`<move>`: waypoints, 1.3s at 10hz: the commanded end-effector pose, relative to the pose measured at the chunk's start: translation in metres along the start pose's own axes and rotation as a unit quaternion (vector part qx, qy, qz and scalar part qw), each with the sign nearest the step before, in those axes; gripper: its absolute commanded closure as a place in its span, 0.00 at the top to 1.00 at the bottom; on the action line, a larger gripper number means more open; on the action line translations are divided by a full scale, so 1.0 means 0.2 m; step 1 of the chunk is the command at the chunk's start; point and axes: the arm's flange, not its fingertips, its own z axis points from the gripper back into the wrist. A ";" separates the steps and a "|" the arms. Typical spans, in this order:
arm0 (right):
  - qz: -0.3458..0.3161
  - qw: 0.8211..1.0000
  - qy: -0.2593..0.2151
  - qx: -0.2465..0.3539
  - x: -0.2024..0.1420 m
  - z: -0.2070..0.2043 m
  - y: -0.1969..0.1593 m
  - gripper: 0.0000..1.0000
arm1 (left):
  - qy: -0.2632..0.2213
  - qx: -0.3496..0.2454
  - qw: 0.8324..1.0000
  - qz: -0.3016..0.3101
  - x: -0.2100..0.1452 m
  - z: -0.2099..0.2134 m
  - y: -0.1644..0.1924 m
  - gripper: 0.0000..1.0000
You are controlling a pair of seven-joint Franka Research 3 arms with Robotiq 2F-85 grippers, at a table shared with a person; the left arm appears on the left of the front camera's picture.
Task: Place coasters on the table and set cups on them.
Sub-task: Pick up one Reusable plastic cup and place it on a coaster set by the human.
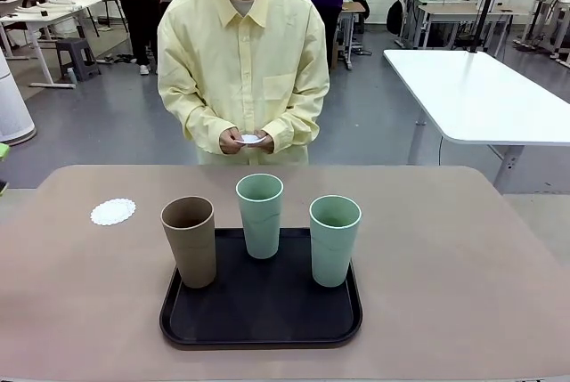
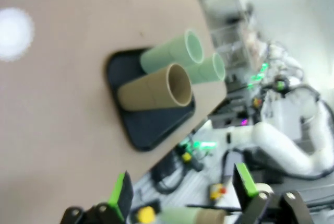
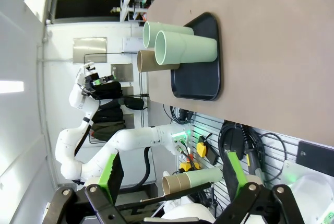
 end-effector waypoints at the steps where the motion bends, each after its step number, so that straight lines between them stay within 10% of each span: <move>1: 0.008 1.000 -0.002 0.006 0.01 0.01 0.00 1.00 | 0.020 0.072 0.980 -0.184 0.16 -0.05 -0.11 1.00; 3: 0.008 1.000 -0.002 0.006 0.01 0.01 0.00 1.00 | 0.098 0.168 0.926 -0.323 0.17 -0.21 -0.26 1.00; 7: 0.008 1.000 -0.002 0.006 0.01 0.01 0.00 1.00 | 0.163 0.253 0.860 -0.413 0.16 -0.45 -0.35 1.00; 13: 0.008 1.000 -0.002 0.006 0.01 0.01 0.00 1.00 | 0.181 0.254 0.850 -0.425 0.16 -0.51 -0.37 1.00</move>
